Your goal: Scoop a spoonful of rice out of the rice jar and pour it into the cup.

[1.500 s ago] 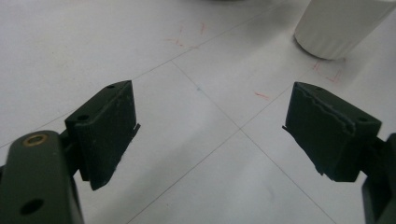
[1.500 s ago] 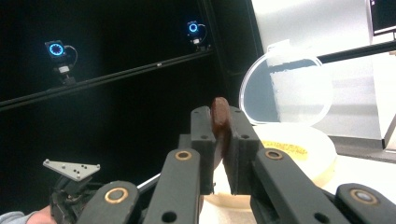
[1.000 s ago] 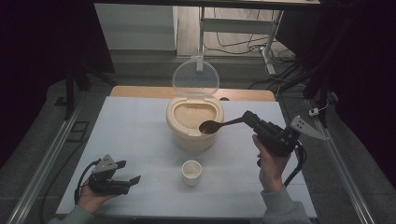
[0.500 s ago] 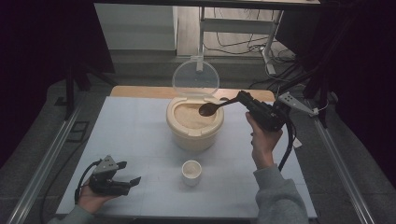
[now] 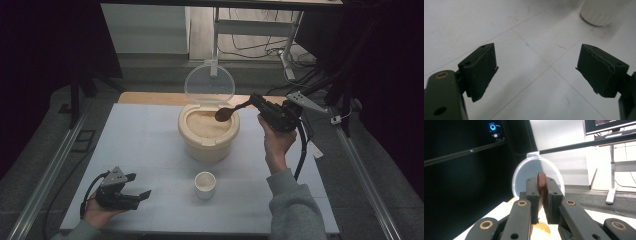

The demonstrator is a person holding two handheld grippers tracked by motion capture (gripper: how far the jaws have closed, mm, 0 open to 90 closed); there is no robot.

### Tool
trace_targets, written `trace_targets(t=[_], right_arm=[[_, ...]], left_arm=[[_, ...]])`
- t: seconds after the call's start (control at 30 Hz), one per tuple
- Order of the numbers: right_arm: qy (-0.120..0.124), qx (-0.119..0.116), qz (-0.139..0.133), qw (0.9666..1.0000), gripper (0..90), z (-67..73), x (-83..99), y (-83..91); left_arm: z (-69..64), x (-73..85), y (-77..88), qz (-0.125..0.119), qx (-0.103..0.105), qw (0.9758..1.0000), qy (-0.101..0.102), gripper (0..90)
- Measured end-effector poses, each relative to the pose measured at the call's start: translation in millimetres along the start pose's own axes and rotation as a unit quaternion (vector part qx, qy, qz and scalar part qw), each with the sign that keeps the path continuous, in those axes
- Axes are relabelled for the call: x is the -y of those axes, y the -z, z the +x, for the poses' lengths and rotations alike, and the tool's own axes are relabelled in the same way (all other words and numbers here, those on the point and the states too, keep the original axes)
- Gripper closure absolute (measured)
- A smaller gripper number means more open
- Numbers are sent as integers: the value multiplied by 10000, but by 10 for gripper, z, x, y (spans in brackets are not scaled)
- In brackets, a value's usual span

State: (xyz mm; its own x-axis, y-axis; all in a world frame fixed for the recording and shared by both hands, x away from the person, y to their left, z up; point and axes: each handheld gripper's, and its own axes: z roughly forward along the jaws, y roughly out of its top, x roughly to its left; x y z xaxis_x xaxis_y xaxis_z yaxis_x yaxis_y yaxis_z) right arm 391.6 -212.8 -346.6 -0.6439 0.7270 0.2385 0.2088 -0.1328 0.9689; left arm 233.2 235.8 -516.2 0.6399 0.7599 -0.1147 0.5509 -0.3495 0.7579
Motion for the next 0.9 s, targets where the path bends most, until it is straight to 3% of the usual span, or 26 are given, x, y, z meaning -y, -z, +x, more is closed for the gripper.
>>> trace_targets(t=[0.43, 0.57, 0.67, 0.77, 0.9], right_arm=[[307, 329, 199, 9988, 831, -6, 101, -99], [592, 473, 364, 9965, 831, 40, 135, -152], [660, 488, 517, 9953, 830, 85, 195, -213], [557, 439, 605, 9956, 830, 95, 260, -257], [24, 365, 682, 9970, 830, 30, 369, -293]], left_arm=[[0, 1, -9, 44, -2, 10000, 0, 164], [-3, 1, -21, 72, 1, 10000, -11, 165], [-19, -2, -32, 87, 13, 10000, -45, 165], [-23, -1, -34, 92, 13, 9999, -57, 165], [-22, -3, -30, 86, 6, 9999, -51, 165]])
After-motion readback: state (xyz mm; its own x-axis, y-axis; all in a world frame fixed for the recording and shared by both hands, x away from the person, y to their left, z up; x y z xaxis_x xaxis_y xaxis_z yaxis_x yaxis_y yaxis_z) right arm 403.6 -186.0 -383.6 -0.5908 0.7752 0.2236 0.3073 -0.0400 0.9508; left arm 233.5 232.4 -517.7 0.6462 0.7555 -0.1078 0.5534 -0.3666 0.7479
